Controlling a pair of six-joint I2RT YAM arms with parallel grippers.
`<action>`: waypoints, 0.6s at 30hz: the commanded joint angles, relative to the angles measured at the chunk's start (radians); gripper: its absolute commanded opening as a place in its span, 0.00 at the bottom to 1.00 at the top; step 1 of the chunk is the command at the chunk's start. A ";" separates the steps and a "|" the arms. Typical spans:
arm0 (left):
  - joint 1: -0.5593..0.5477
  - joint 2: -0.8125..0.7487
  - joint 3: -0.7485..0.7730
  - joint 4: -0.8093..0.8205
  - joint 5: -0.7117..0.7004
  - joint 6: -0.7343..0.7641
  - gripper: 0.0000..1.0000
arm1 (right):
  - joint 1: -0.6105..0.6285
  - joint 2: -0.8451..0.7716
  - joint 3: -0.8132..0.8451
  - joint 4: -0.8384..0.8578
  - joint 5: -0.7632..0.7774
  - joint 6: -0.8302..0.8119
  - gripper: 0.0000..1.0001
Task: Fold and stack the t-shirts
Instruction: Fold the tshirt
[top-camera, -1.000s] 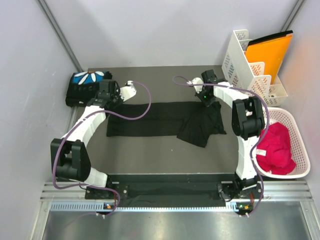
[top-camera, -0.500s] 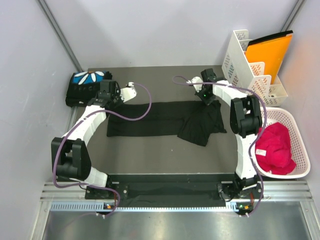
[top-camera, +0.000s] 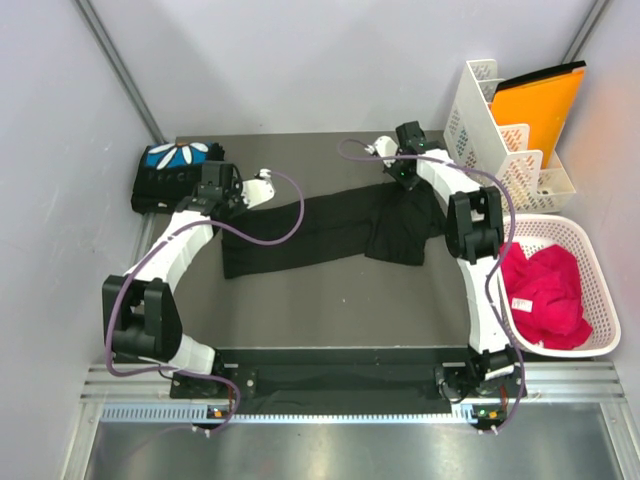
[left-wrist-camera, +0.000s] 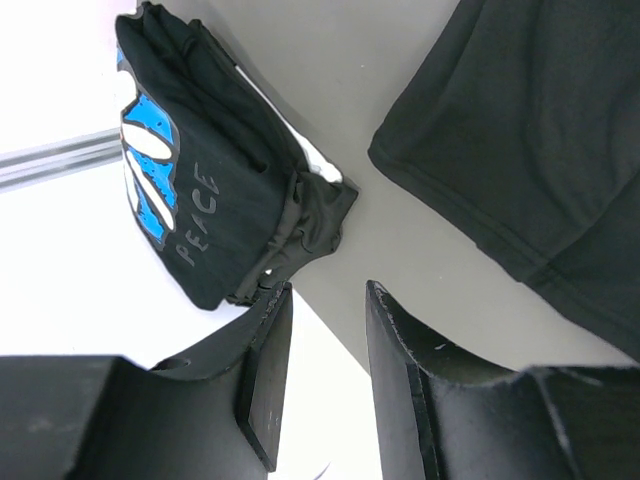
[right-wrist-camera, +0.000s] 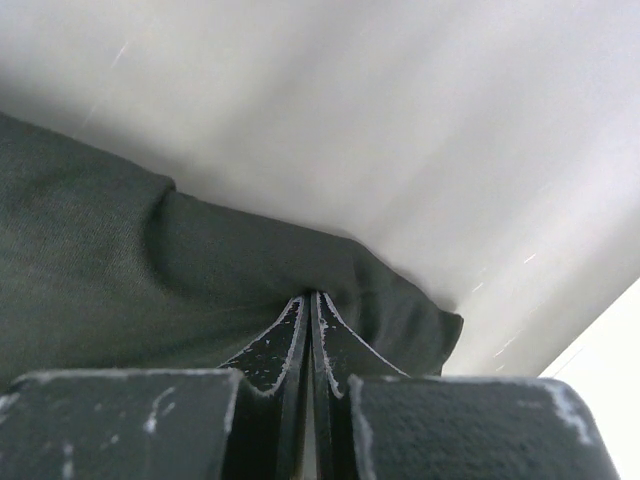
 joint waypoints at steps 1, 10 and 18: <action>-0.012 -0.055 0.017 0.014 0.010 0.027 0.41 | -0.002 0.102 0.104 0.056 0.039 -0.079 0.00; -0.040 -0.063 0.003 0.043 0.024 0.032 0.41 | 0.023 0.151 0.187 0.234 0.107 -0.185 0.00; -0.041 -0.055 -0.056 0.054 0.071 0.082 0.41 | 0.021 -0.099 0.002 0.304 0.033 -0.041 0.11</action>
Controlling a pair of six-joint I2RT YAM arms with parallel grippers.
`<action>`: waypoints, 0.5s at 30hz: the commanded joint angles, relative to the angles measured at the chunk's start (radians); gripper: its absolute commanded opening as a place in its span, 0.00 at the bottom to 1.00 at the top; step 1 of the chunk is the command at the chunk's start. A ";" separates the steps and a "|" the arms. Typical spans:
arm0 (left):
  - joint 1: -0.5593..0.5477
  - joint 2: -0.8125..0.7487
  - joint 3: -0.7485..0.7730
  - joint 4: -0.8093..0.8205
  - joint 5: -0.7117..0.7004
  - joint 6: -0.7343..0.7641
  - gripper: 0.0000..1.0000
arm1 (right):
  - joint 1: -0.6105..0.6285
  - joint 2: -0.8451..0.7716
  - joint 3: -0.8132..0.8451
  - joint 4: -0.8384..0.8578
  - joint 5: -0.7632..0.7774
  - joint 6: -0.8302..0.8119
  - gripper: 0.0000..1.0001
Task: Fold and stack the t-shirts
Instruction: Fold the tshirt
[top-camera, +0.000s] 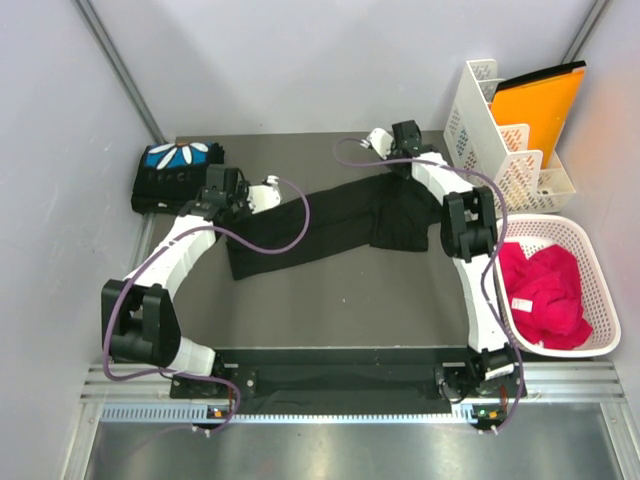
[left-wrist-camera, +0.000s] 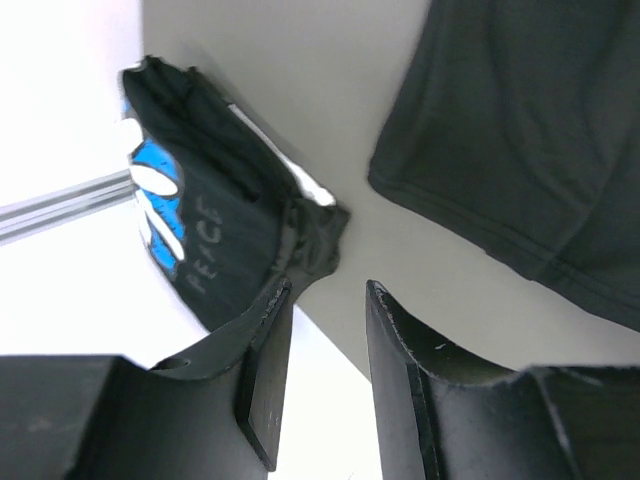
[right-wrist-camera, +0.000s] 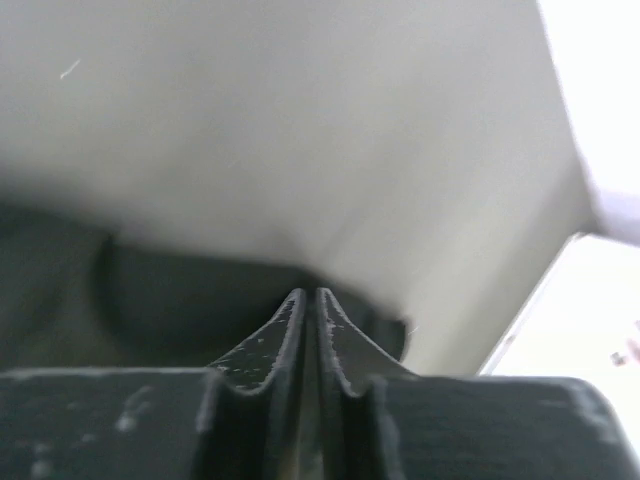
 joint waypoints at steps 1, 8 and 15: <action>-0.005 -0.021 -0.031 0.041 0.052 0.032 0.41 | 0.004 -0.237 -0.139 0.087 -0.092 0.105 0.17; -0.016 0.035 -0.012 0.049 0.113 0.035 0.41 | 0.006 -0.410 -0.174 -0.028 -0.167 0.160 0.33; -0.018 0.178 -0.032 0.116 0.092 0.038 0.29 | 0.001 -0.593 -0.229 -0.091 -0.184 0.139 0.32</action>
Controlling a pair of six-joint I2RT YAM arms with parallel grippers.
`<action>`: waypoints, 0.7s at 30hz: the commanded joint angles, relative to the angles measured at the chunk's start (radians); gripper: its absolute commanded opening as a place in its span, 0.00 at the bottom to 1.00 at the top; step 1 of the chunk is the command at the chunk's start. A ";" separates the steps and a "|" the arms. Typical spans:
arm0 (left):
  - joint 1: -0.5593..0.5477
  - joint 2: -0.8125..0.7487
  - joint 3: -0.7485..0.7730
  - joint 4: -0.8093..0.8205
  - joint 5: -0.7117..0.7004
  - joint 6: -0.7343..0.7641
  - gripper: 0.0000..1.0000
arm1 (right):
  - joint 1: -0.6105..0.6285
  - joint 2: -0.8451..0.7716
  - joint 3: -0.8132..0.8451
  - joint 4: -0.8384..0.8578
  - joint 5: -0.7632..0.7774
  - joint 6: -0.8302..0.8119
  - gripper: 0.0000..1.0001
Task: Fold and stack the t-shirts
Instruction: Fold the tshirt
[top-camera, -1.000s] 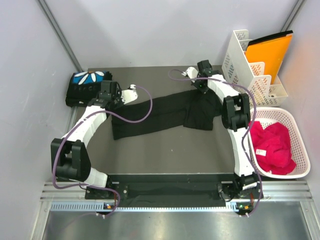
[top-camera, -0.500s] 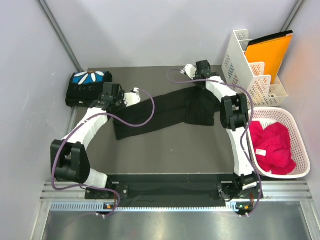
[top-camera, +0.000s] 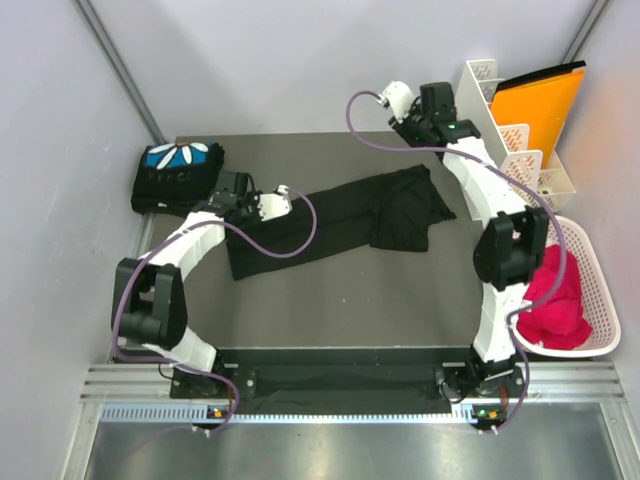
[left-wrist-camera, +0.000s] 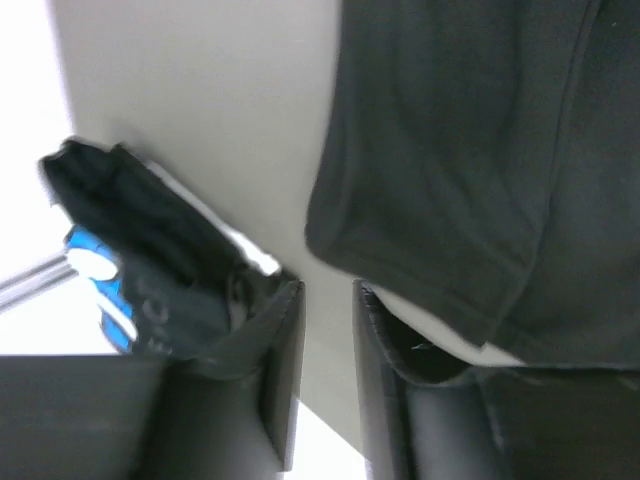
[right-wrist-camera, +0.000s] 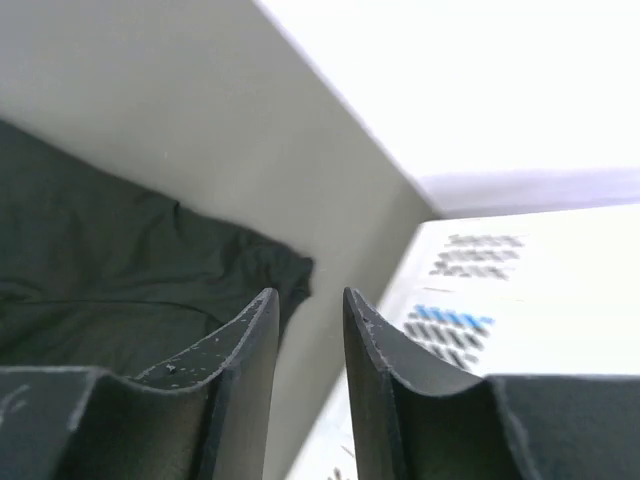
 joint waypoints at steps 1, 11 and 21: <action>-0.002 0.107 -0.002 0.097 -0.022 -0.003 0.22 | -0.002 -0.123 -0.025 -0.060 -0.032 0.001 0.32; 0.034 0.246 0.081 0.046 -0.020 -0.077 0.00 | -0.042 -0.175 -0.050 -0.136 0.024 -0.057 0.29; 0.057 0.269 0.127 -0.076 0.020 -0.055 0.00 | -0.045 -0.116 0.002 -0.136 0.038 -0.054 0.28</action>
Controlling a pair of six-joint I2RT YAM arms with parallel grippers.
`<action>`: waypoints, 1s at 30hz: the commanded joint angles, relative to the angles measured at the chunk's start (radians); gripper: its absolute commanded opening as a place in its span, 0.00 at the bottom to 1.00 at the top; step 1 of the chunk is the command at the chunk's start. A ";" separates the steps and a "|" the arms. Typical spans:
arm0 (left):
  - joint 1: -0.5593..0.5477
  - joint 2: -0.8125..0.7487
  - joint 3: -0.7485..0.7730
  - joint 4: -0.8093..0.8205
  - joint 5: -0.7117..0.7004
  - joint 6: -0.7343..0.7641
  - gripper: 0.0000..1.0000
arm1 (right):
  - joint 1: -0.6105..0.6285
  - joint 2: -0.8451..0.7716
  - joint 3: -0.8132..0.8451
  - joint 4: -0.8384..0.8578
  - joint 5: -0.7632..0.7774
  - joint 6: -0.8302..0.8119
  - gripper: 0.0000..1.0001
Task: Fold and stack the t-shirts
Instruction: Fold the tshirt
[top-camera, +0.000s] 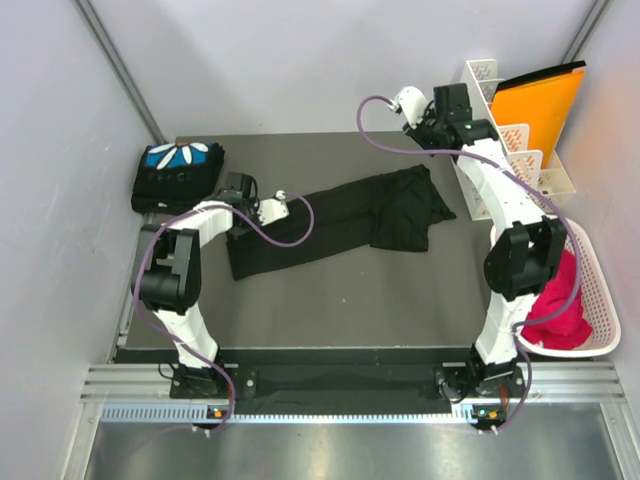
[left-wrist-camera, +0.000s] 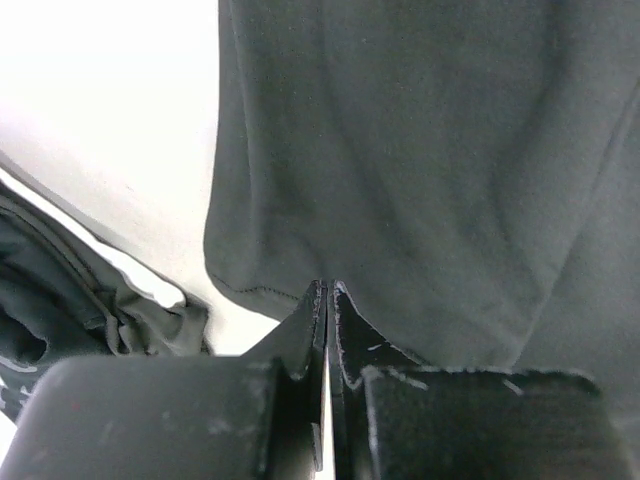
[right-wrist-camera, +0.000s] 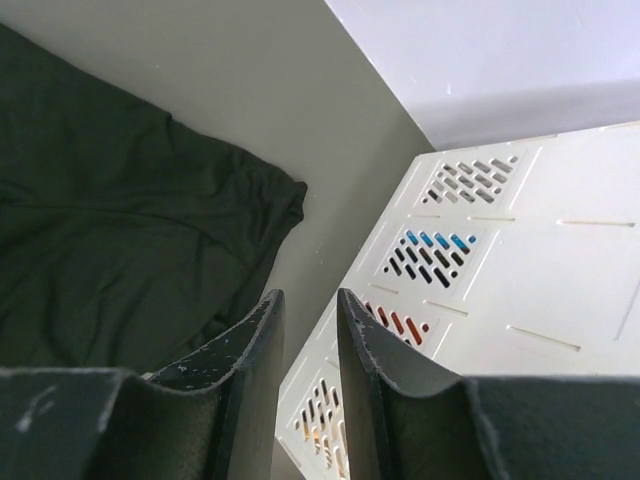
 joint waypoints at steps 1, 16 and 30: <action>0.012 -0.001 0.064 -0.111 0.046 0.010 0.00 | -0.004 0.035 0.067 0.004 0.016 -0.009 0.28; 0.024 0.051 0.103 -0.289 0.076 0.064 0.00 | -0.006 0.103 0.123 0.013 0.016 -0.015 0.28; 0.020 0.050 0.117 -0.438 0.084 0.131 0.00 | -0.009 0.135 0.174 -0.005 0.004 -0.038 0.28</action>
